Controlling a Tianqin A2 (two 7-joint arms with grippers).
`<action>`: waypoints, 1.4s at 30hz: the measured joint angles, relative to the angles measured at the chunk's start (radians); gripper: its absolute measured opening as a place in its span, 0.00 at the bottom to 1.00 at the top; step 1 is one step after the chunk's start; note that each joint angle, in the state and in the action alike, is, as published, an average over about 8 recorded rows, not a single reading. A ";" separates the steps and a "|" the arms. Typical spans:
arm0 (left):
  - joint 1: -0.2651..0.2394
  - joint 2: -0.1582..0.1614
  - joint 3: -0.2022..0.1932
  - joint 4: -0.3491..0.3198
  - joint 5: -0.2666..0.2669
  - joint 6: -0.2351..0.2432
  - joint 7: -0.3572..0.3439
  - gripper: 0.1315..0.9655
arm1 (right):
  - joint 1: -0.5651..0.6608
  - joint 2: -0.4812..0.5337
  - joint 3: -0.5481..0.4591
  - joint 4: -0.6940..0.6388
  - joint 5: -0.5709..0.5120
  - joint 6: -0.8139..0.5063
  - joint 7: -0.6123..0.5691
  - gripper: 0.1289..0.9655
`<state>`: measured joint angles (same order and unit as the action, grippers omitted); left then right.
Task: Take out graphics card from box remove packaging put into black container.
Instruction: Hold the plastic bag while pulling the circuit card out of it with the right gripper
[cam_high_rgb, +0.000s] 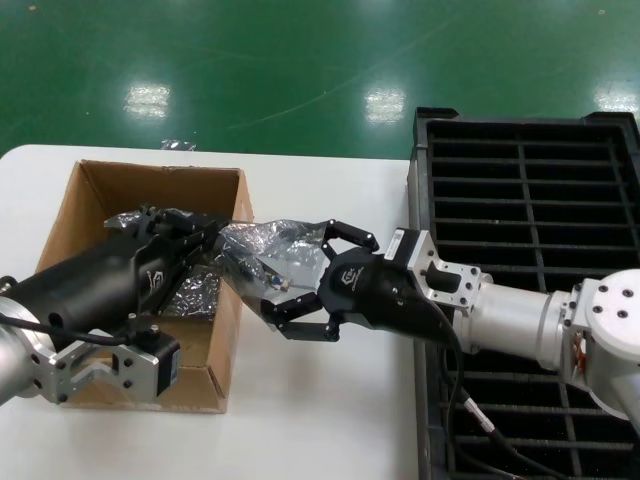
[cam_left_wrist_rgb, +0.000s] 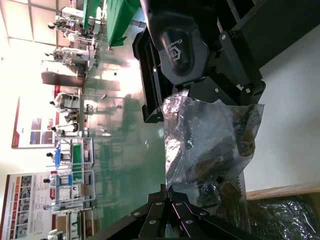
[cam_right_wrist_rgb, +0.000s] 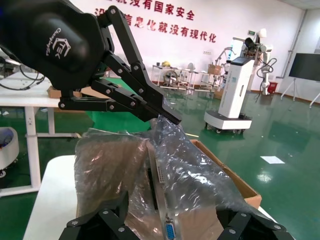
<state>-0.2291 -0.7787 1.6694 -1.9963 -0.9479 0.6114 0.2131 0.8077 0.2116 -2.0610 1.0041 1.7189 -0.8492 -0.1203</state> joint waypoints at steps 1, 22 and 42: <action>0.000 0.000 0.000 0.000 0.000 0.000 0.000 0.01 | -0.003 0.002 0.002 0.005 0.000 -0.002 0.005 0.58; 0.000 0.000 0.000 0.000 0.000 0.000 0.000 0.01 | -0.024 -0.016 0.028 0.006 -0.007 0.002 0.026 0.34; 0.000 0.000 0.000 0.000 0.000 0.000 0.000 0.01 | -0.063 0.027 0.032 0.104 -0.019 -0.005 0.077 0.08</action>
<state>-0.2291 -0.7787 1.6694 -1.9963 -0.9479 0.6114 0.2131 0.7444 0.2386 -2.0291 1.1085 1.6999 -0.8539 -0.0436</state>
